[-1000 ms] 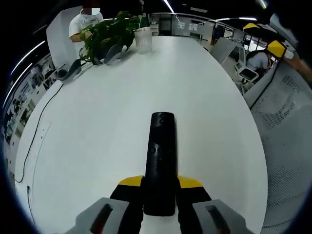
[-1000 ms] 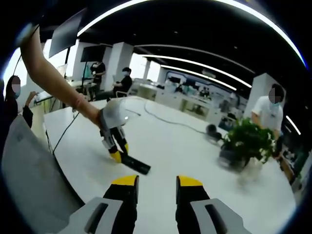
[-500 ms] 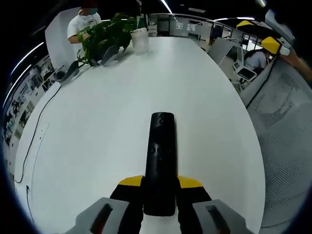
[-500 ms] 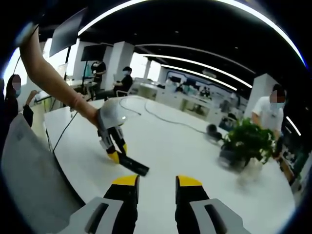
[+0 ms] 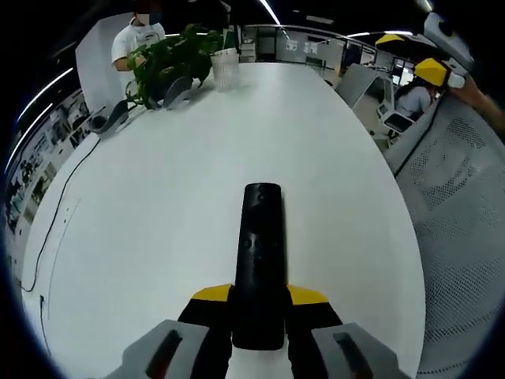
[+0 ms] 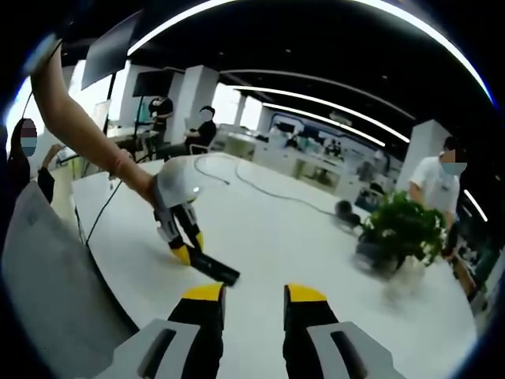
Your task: Press the specified remote control buttons in sequence, fully releasing each button before pressing the next.
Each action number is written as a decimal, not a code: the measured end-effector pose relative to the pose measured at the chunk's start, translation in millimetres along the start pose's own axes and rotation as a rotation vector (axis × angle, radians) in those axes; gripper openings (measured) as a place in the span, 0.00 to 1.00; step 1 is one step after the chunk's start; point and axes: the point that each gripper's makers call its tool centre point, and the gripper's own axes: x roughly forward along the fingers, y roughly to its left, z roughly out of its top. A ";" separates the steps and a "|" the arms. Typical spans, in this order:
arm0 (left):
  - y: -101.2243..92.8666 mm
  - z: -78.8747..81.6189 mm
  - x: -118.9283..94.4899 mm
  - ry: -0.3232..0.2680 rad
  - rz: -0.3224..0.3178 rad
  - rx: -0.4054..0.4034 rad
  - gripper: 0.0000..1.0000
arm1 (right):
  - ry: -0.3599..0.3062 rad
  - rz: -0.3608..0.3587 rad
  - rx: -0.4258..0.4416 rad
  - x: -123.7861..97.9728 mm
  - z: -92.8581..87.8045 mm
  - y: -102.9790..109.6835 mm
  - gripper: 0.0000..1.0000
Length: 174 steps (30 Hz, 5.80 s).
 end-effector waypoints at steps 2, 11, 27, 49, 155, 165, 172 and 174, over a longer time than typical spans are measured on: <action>-1.6 -0.1 -0.3 -0.003 0.001 -0.001 0.25 | 0.001 0.000 0.000 0.0 -0.3 0.0 0.26; -7.5 -1.4 -0.8 -0.012 -0.002 0.002 0.25 | 0.007 0.003 -0.004 0.5 -1.3 0.7 0.26; -20.7 -4.0 -3.0 -0.041 -0.001 -0.004 0.25 | 0.016 0.009 -0.011 1.2 -2.5 2.2 0.25; -38.4 -6.0 -5.6 -0.058 -0.008 0.005 0.25 | 0.023 0.019 -0.020 1.9 -3.4 4.2 0.24; -151.6 -34.7 -22.0 0.072 0.003 0.004 0.25 | 0.233 0.516 -0.220 14.9 -35.1 111.3 0.11; -152.2 -34.9 -22.8 0.024 -0.002 0.015 0.25 | 0.281 0.618 -0.238 46.1 -40.7 130.8 0.00; -152.6 -34.9 -23.1 0.018 0.000 0.011 0.25 | 0.289 0.652 -0.205 60.9 -42.7 138.8 0.00; -152.6 -34.9 -23.2 0.018 0.000 0.010 0.25 | 0.287 0.652 -0.165 66.4 -44.8 139.2 0.00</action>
